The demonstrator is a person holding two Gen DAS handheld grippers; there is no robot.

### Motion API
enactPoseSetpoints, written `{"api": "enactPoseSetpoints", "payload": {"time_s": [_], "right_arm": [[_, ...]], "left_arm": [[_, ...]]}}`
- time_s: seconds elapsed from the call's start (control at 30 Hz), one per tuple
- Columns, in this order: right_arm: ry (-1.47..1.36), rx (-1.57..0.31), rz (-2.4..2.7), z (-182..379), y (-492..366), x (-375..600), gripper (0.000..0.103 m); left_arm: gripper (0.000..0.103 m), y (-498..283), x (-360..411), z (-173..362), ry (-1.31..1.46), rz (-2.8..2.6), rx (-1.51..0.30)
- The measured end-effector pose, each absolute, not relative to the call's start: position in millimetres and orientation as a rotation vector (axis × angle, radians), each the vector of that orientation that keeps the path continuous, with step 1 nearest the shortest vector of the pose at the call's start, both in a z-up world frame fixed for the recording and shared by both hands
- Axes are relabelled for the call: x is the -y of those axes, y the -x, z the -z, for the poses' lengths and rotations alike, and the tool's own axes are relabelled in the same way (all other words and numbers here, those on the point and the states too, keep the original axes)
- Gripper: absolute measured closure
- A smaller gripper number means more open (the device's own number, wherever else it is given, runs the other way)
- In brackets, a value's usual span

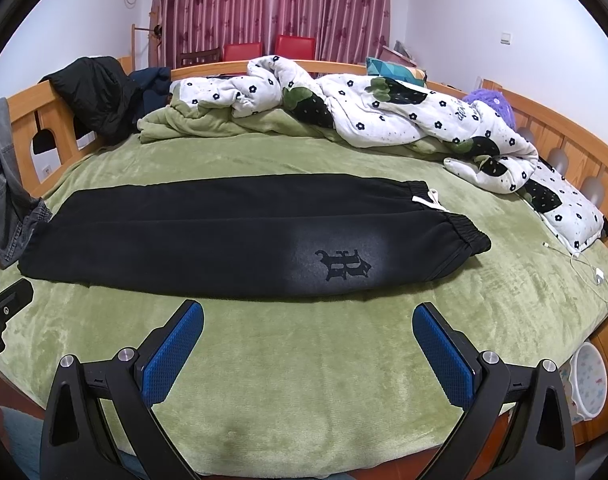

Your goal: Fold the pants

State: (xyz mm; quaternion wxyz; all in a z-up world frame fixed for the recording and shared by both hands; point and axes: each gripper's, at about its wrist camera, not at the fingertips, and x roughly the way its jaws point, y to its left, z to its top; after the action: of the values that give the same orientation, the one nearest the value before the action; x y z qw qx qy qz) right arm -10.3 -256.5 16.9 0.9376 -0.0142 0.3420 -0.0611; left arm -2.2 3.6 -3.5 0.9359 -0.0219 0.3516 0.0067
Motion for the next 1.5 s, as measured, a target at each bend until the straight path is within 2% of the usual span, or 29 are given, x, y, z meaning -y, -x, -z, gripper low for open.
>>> {"api": "enactPoseSetpoints", "payload": {"time_s": [1.5], "right_arm": [[0.033, -0.695, 0.126, -16.5, 11.2, 257.4, 0.001]], "left_arm": [[0.0, 3.5, -6.5, 2.4, 0.052, -0.012, -0.716]]}}
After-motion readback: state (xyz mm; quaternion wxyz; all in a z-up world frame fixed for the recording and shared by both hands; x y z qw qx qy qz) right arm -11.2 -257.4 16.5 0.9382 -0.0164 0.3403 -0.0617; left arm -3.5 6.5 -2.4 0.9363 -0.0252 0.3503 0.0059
